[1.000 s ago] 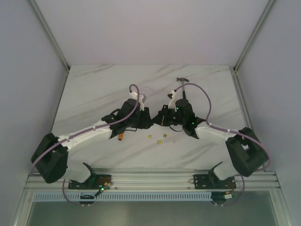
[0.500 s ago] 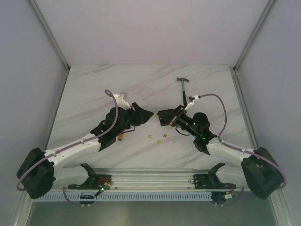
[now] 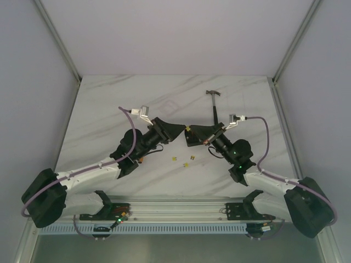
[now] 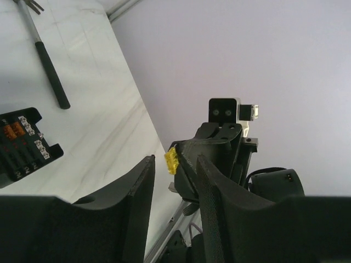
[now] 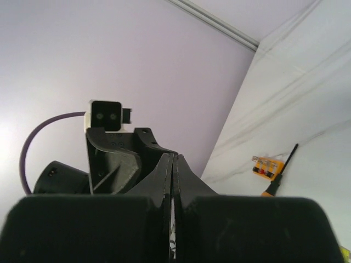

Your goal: Snap on the fuse box

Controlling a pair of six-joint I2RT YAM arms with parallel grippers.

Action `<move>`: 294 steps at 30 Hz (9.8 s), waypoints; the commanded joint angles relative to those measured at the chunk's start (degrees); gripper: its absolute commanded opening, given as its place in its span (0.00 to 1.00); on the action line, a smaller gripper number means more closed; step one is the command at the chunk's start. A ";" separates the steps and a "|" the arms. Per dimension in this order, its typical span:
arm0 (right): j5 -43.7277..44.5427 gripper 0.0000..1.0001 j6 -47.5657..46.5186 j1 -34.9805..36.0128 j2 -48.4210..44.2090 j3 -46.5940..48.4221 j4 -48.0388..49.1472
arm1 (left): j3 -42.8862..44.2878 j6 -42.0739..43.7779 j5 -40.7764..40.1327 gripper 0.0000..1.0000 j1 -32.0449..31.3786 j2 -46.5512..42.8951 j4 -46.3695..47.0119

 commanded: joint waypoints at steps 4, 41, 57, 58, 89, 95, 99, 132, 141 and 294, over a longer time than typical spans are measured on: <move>2.73 0.00 2.10 0.50 -1.27 -1.35 7.68 | 1.20 -1.67 1.36 0.45 -1.22 3.39 5.88; 0.15 0.00 -0.38 1.34 0.65 -0.73 6.71 | 0.49 -0.70 -1.20 0.05 -2.76 3.06 9.54; -0.28 0.35 -29.98 -10.96 -0.70 11.30 -41.09 | 6.68 6.08 -4.09 0.00 4.56 2.19 -32.27; -0.44 0.37 -30.76 -12.10 0.65 12.09 -42.85 | 6.69 6.41 -3.35 0.00 5.18 2.44 -33.51; -15.24 0.57 -32.83 -10.96 29.19 18.07 -38.12 | 24.46 19.28 -1.38 0.00 8.97 19.17 -57.31; -15.26 0.61 -33.51 -9.18 27.99 18.89 -39.91 | 28.45 22.38 -1.50 0.00 8.97 22.29 -59.75; -12.86 0.64 -37.34 -10.33 25.37 21.01 -45.19 | 32.85 25.88 -2.00 0.00 8.88 25.50 -62.41; -16.85 0.49 -48.69 -11.77 38.88 32.46 -49.97 | 51.76 37.01 -8.27 0.00 5.11 43.70 -72.30; -18.84 0.49 -45.11 -8.63 38.40 30.42 -46.39 | 52.75 34.23 -8.36 0.00 5.02 45.04 -74.43; 5.60 1.00 -50.33 -15.16 6.47 14.24 -46.94 | 49.88 43.60 -13.93 0.00 2.84 45.52 -79.92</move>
